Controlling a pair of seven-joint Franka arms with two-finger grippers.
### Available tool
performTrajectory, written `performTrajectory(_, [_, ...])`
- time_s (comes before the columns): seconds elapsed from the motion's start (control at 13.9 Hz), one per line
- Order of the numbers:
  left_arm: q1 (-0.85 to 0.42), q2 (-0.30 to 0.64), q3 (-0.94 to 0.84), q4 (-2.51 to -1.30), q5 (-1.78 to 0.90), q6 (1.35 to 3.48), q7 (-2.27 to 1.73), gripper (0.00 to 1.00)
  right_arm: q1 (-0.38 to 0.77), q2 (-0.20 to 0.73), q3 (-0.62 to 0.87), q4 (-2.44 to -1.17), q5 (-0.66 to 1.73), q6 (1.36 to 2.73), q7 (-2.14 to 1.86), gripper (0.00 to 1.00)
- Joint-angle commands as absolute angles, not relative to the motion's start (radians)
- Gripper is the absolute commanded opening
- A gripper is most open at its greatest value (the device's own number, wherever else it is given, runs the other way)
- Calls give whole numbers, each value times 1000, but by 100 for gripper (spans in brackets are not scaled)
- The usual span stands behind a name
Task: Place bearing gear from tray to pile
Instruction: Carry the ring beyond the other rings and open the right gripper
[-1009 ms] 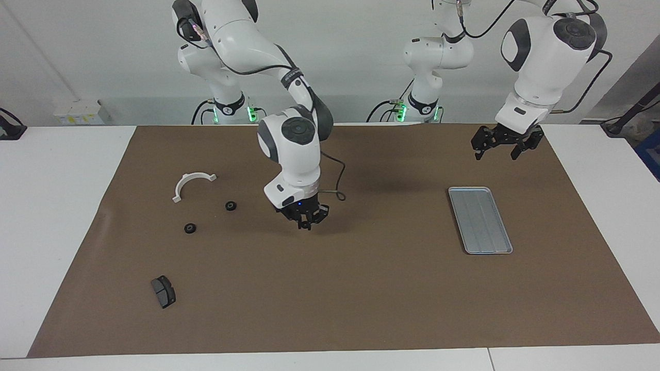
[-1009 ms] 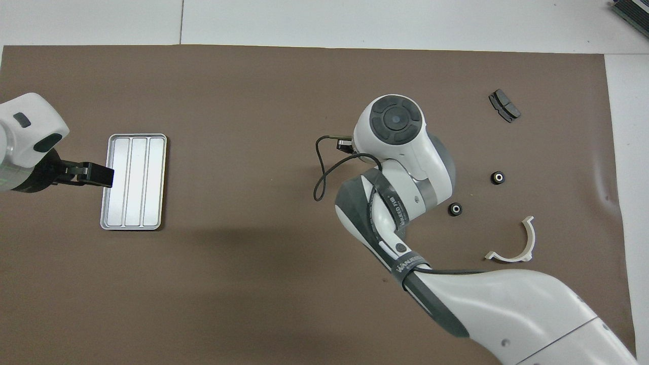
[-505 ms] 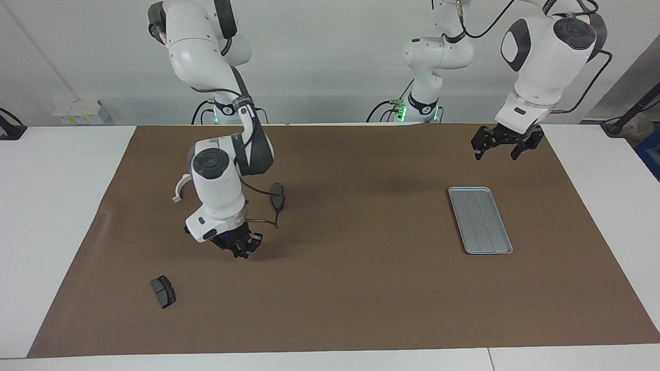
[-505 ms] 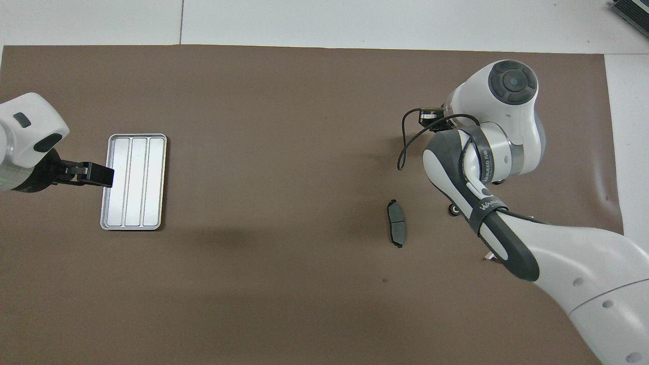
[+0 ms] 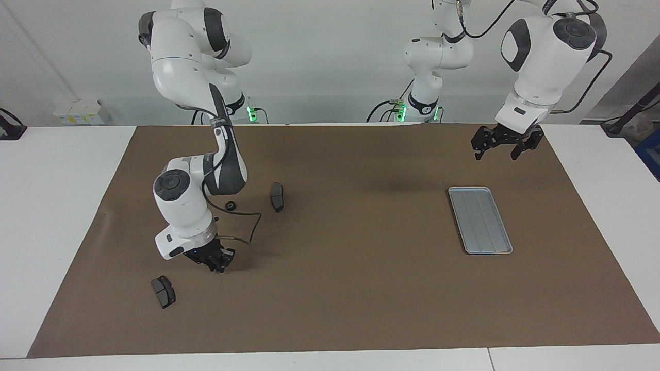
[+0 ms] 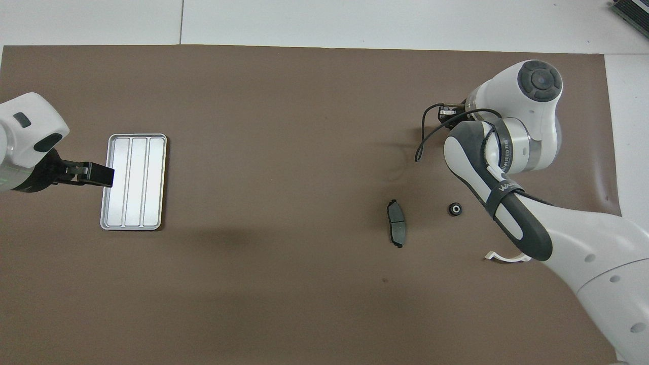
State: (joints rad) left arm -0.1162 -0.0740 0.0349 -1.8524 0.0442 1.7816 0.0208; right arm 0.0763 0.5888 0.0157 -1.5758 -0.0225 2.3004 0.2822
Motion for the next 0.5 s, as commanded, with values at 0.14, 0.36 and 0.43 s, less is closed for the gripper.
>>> performTrajectory(0.14, [-129, -104, 41, -1888, 58, 1805, 17, 100, 77, 578, 32, -1557, -18, 2296, 250, 100])
performTrajectory(0.36, [-129, -104, 41, -1888, 58, 1805, 17, 100, 78, 482, 31, -1574, -20, 2208, 250, 100])
performTrajectory(0.43, [-129, -104, 41, -1888, 58, 1804, 17, 100, 80, 441, 31, -1588, -20, 2174, 250, 100])
